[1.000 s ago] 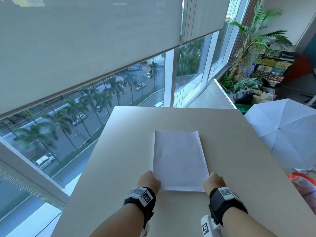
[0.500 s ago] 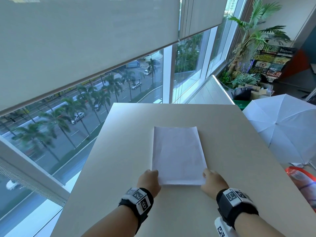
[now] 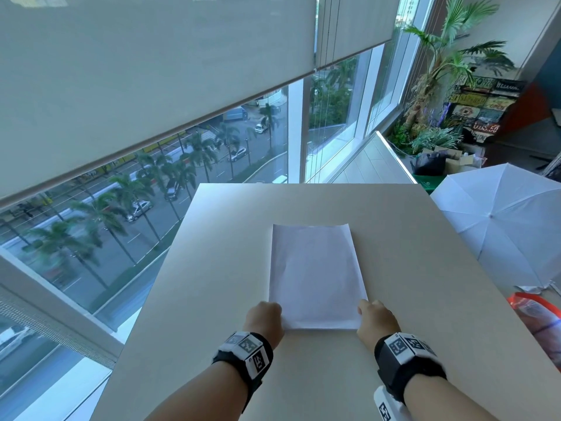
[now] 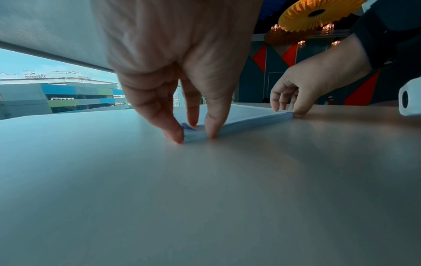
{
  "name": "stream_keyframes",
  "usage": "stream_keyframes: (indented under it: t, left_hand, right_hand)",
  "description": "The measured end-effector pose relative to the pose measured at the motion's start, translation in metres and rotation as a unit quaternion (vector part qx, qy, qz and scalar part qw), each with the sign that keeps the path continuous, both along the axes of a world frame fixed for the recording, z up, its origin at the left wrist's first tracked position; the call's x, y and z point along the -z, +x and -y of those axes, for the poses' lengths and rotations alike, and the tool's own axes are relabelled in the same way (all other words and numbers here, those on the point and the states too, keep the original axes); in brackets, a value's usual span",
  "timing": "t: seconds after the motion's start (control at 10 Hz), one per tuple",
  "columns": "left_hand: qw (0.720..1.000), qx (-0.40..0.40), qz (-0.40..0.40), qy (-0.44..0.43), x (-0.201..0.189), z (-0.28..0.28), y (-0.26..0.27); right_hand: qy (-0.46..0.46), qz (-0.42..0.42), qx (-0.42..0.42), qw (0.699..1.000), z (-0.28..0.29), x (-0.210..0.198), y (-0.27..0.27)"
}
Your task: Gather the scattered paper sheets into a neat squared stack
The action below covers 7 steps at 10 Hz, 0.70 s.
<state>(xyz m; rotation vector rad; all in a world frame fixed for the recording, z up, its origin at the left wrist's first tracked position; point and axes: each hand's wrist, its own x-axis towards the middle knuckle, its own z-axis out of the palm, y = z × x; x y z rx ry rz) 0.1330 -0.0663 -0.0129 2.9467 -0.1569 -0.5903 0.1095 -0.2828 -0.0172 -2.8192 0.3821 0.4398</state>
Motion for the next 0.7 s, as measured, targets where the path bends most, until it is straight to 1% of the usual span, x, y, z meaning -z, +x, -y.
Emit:
stream_keyframes:
  t: [0.4, 0.5, 0.6, 0.7]
  left_hand:
    - [0.999, 0.017, -0.004, 0.03, -0.004, 0.005, -0.004]
    - [1.0, -0.005, -0.007, -0.006, -0.004, 0.001, -0.006]
    - [0.996, -0.048, 0.014, -0.074, -0.004, -0.006, -0.014]
    - [0.991, -0.086, 0.038, -0.099, 0.004, -0.022, -0.026]
  right_hand:
    - [-0.032, -0.024, -0.025, 0.999, -0.006, -0.011, 0.001]
    - [-0.03, -0.011, -0.033, 0.999, -0.003, -0.008, 0.001]
    - [-0.006, -0.008, -0.007, 1.0, -0.003, -0.007, -0.004]
    - [0.01, -0.008, 0.02, 1.0, 0.001, 0.001, -0.014]
